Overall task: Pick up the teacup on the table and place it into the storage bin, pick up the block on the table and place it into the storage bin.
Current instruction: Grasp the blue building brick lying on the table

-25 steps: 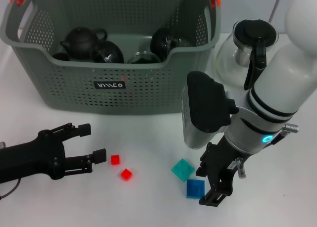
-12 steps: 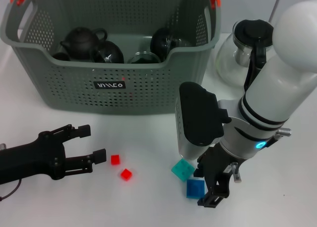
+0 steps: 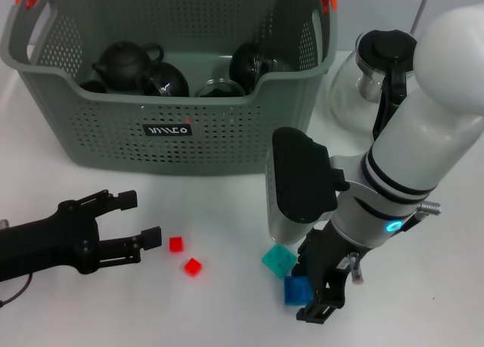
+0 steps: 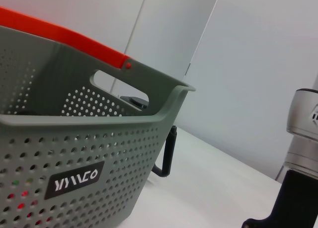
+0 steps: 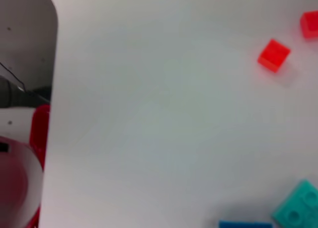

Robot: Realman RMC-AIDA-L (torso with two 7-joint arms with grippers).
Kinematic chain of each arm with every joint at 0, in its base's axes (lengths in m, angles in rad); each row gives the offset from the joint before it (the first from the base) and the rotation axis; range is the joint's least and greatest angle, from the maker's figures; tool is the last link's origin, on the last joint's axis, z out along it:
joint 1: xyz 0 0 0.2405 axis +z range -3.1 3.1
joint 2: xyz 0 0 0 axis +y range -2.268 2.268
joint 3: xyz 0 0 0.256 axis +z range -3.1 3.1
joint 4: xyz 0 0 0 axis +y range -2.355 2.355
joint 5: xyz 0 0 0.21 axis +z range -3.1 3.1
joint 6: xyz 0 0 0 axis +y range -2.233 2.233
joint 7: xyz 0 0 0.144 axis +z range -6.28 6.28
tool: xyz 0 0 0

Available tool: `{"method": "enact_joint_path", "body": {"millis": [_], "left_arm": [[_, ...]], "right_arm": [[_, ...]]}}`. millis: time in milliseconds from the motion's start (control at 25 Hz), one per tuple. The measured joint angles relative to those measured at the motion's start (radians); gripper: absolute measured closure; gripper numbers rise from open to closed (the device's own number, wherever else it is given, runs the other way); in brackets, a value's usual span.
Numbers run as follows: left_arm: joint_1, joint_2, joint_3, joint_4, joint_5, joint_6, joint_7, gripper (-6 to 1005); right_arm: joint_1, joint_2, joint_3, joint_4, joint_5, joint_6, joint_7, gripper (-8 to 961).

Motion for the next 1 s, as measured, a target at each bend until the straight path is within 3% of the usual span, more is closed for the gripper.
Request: {"method": "enact_joint_path", "body": {"millis": [1000], "left_arm": [[-0.004,-0.002,0.000,0.015,0.009,-0.003,-0.003,63]], "right_arm": [[0.001,-0.001,-0.033,0.017,0.007,0.046,0.007,270]]}}
